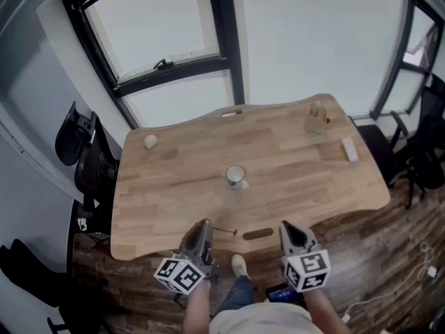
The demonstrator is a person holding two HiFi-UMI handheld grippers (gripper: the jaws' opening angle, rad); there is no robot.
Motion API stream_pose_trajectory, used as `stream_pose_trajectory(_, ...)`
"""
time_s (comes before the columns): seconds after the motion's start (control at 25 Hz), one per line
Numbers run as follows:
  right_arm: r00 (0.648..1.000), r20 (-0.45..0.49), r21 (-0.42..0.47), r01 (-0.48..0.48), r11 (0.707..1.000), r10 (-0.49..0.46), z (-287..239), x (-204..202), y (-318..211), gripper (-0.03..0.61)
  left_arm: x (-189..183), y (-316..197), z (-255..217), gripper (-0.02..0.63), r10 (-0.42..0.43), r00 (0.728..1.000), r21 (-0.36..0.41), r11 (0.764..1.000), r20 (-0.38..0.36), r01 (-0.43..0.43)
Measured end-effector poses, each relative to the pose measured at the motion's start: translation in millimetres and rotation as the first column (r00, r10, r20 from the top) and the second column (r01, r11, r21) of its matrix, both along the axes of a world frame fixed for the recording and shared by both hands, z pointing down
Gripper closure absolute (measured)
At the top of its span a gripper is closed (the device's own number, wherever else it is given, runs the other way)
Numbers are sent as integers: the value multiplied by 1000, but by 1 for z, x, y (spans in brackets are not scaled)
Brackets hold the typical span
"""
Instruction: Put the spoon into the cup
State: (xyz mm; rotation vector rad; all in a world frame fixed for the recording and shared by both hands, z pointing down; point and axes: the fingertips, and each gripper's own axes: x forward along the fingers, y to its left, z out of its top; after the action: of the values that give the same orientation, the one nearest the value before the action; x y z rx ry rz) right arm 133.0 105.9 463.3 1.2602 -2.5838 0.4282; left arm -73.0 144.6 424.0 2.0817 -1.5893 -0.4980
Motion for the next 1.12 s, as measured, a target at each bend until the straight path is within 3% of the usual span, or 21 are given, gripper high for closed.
stream_pose_trajectory(0.32, 998, -26, -24, -58, 998, 57, 11, -41, -101, 581, -37, -115, 4, 611, 70, 997, -29, 997, -29, -71)
stream_pose_trajectory(0.6, 995, -47, -51, -89, 995, 86, 21, -77, -163, 581, -62, -185, 18, 611, 137, 991, -52, 989, 1, -136)
stream_pose_trajectory(1.12, 987, -81, -45, -145, 988, 141, 21, -108, -206, 581, -84, -241, 29, 611, 198, 978, -57, 978, -63, -202)
